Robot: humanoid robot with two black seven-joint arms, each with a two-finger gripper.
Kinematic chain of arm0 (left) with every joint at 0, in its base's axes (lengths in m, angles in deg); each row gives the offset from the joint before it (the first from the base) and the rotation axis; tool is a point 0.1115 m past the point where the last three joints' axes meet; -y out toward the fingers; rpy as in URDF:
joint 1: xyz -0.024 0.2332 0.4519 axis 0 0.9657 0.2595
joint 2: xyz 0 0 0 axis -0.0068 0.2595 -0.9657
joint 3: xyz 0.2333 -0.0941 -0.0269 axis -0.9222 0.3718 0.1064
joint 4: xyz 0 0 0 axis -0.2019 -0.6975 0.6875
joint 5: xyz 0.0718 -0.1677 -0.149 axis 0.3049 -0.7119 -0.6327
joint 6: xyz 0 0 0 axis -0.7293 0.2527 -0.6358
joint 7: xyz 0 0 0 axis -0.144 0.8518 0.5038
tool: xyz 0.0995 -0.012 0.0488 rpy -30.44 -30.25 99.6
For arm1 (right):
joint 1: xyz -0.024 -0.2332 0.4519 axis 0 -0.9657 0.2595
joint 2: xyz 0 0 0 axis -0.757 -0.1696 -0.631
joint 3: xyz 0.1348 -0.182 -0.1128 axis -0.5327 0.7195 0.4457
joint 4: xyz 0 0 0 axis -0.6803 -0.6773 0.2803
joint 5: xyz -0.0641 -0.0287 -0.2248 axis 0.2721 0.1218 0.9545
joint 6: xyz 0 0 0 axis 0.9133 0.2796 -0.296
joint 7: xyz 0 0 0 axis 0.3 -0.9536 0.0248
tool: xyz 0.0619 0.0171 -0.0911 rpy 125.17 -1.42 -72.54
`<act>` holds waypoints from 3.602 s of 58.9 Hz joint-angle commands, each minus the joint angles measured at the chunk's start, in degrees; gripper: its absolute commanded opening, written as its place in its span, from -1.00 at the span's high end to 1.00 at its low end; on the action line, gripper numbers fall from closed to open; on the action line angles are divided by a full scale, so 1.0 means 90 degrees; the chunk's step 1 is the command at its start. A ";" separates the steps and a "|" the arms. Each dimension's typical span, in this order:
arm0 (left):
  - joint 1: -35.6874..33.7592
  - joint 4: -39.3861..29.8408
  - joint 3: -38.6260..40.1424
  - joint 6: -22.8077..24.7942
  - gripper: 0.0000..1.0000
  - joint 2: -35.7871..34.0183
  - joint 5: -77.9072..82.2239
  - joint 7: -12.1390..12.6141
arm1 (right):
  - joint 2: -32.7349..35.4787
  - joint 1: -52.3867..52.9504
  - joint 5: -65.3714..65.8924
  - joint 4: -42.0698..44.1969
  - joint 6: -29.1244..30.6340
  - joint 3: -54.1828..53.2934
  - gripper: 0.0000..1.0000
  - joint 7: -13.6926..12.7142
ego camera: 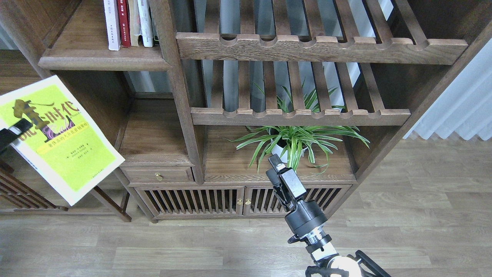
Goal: Organize books on shelf
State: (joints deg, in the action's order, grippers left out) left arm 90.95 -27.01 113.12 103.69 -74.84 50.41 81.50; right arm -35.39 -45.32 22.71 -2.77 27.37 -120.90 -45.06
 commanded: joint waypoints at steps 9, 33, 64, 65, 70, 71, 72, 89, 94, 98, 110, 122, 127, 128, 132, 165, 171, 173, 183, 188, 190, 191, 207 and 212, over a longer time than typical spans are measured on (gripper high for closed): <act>-0.0900 0.0010 -0.0005 0.0000 0.96 -0.0775 -0.0016 -0.0011 | 0.0000 0.0014 0.0000 0.0056 0.0001 0.0000 -0.97 0.0006; -0.3008 0.0010 -0.0873 0.0000 0.96 -0.1644 -0.0056 -0.0011 | 0.0000 0.0033 0.0010 0.0057 0.0001 0.0020 -0.97 -0.0004; -0.7844 0.0107 -0.4546 0.0000 0.96 -0.2025 -0.0641 -0.0001 | 0.0000 0.0053 0.0029 0.0057 0.0001 0.0000 -0.97 -0.0004; -0.7893 0.0117 -0.4585 0.0000 0.96 -0.2015 -0.0641 -0.0001 | 0.0000 0.0063 0.0029 0.0057 0.0001 0.0000 -0.97 -0.0004; -0.8049 0.0156 -0.4722 0.0000 0.96 -0.2035 -0.0641 0.0009 | 0.0000 0.0053 0.0029 0.0057 0.0001 0.0000 -0.97 -0.0004; -0.8059 0.0156 -0.4722 0.0000 0.96 -0.2045 -0.0641 0.0009 | 0.0000 0.0053 0.0029 0.0057 0.0001 0.0000 -0.97 -0.0004; -0.8059 0.0166 -0.4712 0.0000 0.96 -0.2054 -0.0641 0.0018 | 0.0000 0.0053 0.0029 0.0057 0.0001 -0.0009 -0.97 -0.0004; -0.8264 0.0761 -0.4644 0.0000 0.96 -0.2211 -0.0554 0.0643 | 0.0000 0.0072 0.0029 0.0057 0.0001 0.0000 -0.97 -0.0004; -0.8332 0.1005 -0.4653 0.0000 0.96 -0.2162 -0.0505 0.0663 | 0.0000 0.0072 0.0029 0.0057 0.0001 0.0000 -0.97 -0.0004; -0.8333 0.1191 -0.4654 0.0000 0.96 -0.2094 -0.0368 0.0673 | 0.0000 0.0072 0.0029 0.0057 0.0001 0.0010 -0.97 -0.0004; -0.8333 0.1913 -0.4605 0.0000 0.97 -0.1498 0.0286 0.0634 | 0.0000 0.0082 0.0029 0.0057 0.0001 0.0010 -0.97 -0.0004; -0.8333 0.2402 -0.4361 0.0000 1.00 -0.0766 0.0755 0.0595 | 0.0000 0.0082 0.0020 0.0057 0.0001 0.0010 -0.97 -0.0004; -0.8342 0.2461 -0.4273 0.0000 1.00 -0.0551 0.0979 0.0585 | 0.0000 0.0082 0.0020 0.0057 0.0001 0.0010 -0.97 -0.0004; -0.8342 0.2461 -0.4244 0.0000 1.00 -0.0502 0.1028 0.0585 | 0.0000 0.0082 0.0020 0.0057 0.0001 0.0010 -0.97 -0.0004; -0.8342 0.2490 -0.4175 0.0000 1.00 -0.0230 0.1271 0.0575 | 0.0000 0.0082 0.0020 0.0057 0.0001 0.0010 -0.97 -0.0004; -0.8489 0.3857 -0.3863 0.0000 1.00 0.1188 0.2054 0.0585 | 0.0000 0.0072 0.0020 0.0057 0.0001 -0.0009 -0.97 -0.0004; -0.8606 0.4081 -0.3863 0.0000 1.00 0.1392 0.2317 0.0575 | 0.0000 0.0072 0.0020 0.0057 0.0001 -0.0019 -0.97 -0.0004; -0.8635 0.4150 -0.3853 0.0000 1.00 0.1470 0.2366 0.0565 | 0.0000 0.0072 0.0020 0.0057 0.0001 -0.0019 -0.97 -0.0004; -0.8889 0.4512 -0.3785 0.0000 1.00 0.1900 0.2825 0.0556 | 0.0000 0.0072 0.0020 0.0057 0.0001 -0.0039 -0.97 0.0006; -0.8928 0.4580 -0.3541 0.0000 1.00 0.2164 0.3313 0.0546 | 0.0000 0.0072 0.0010 0.0047 0.0001 -0.0049 -0.97 0.0006; -0.8928 0.4580 -0.3482 0.0000 1.00 0.2242 0.3469 0.0517 | 0.0000 0.0072 0.0010 0.0047 0.0001 -0.0049 -0.97 0.0006; -0.8928 0.4570 -0.3472 0.0000 1.00 0.2271 0.3538 0.0488 | 0.0000 0.0072 0.0010 0.0047 0.0001 -0.0049 -0.97 0.0006; -0.8987 0.4482 -0.3443 0.0000 1.00 0.2604 0.4348 0.0331 | 0.0000 0.0063 -0.0010 0.0037 0.0001 -0.0068 -0.97 0.0016; -0.8997 0.4463 -0.3433 0.0000 1.00 0.2691 0.4553 0.0331 | 0.0000 0.0043 -0.0019 0.0037 0.0001 -0.0068 -0.97 0.0016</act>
State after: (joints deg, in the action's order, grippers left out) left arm 10.11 13.40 82.17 103.68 -51.64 88.87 84.42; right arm -35.39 -44.77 22.64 -2.44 27.38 -121.49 -44.95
